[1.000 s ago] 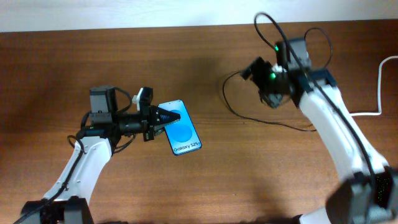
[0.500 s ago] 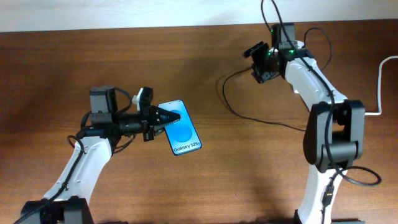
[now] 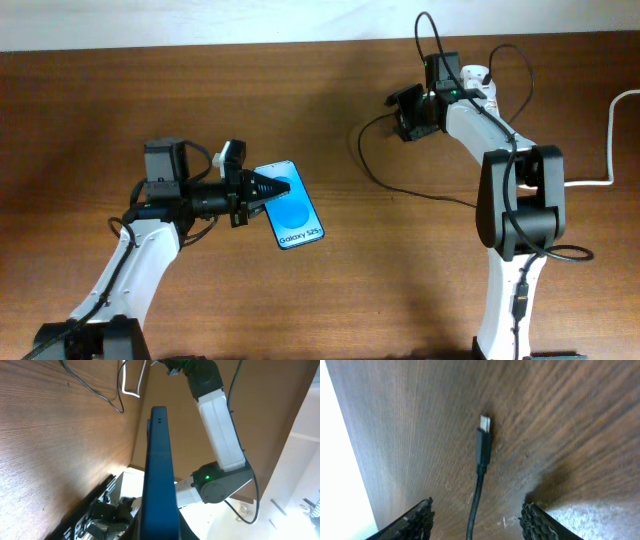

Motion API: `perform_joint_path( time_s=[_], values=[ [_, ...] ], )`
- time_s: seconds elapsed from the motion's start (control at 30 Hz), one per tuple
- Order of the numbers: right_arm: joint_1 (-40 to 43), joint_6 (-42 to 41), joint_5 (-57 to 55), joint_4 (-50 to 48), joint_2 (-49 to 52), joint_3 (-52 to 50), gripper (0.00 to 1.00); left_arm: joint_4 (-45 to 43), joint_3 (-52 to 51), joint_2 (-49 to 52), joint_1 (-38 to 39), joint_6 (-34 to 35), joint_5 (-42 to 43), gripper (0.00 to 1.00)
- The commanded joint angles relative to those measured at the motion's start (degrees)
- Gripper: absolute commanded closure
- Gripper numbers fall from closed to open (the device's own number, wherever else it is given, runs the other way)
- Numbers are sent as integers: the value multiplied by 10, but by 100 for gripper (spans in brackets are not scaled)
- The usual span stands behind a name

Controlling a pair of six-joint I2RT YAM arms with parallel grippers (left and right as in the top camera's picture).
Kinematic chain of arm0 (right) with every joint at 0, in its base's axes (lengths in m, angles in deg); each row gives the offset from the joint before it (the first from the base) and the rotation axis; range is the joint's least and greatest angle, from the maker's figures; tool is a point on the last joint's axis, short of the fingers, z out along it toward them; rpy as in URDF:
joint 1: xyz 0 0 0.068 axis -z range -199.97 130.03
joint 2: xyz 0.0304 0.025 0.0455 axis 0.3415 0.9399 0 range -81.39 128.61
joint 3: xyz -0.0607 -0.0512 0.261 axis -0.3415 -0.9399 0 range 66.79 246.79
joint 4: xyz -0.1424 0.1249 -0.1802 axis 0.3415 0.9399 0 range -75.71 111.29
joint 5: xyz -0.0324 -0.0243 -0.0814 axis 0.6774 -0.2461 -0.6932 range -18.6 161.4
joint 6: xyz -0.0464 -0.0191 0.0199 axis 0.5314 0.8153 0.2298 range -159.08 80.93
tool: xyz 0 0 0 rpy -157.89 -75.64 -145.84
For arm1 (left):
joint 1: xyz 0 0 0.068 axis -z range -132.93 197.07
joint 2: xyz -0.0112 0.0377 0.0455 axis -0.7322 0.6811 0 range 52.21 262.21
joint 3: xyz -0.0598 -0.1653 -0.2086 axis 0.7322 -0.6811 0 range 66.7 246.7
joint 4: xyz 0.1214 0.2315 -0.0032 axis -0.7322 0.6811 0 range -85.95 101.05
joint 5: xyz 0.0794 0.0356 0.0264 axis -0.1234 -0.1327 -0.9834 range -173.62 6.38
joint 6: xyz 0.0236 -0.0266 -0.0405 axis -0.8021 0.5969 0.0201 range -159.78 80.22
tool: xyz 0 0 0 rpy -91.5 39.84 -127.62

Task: Plug charger to phone and switch on socket
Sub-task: 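Move the right gripper to the black cable's connector end and grasp it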

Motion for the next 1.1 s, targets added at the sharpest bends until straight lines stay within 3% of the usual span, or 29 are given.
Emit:
perform_joint_path(
  time_s=[0.0,0.4,0.57,0.93,1.07],
  values=[
    [-3,-7,-44,-4,15,9,44,1,9,1,-2,-7,15,100],
    [-22,-20,-19,-20,79,9,53,0,9,1,-2,-7,15,100],
    [-21,-20,-35,-17,90,8,65,0,9,1,-2,-7,14,100],
    [-12,-20,-81,-3,90,8,66,0,9,1,-2,-7,14,100],
    [-7,-19,-78,2,90,8,83,1,9,1,-2,-7,12,100]
  ],
)
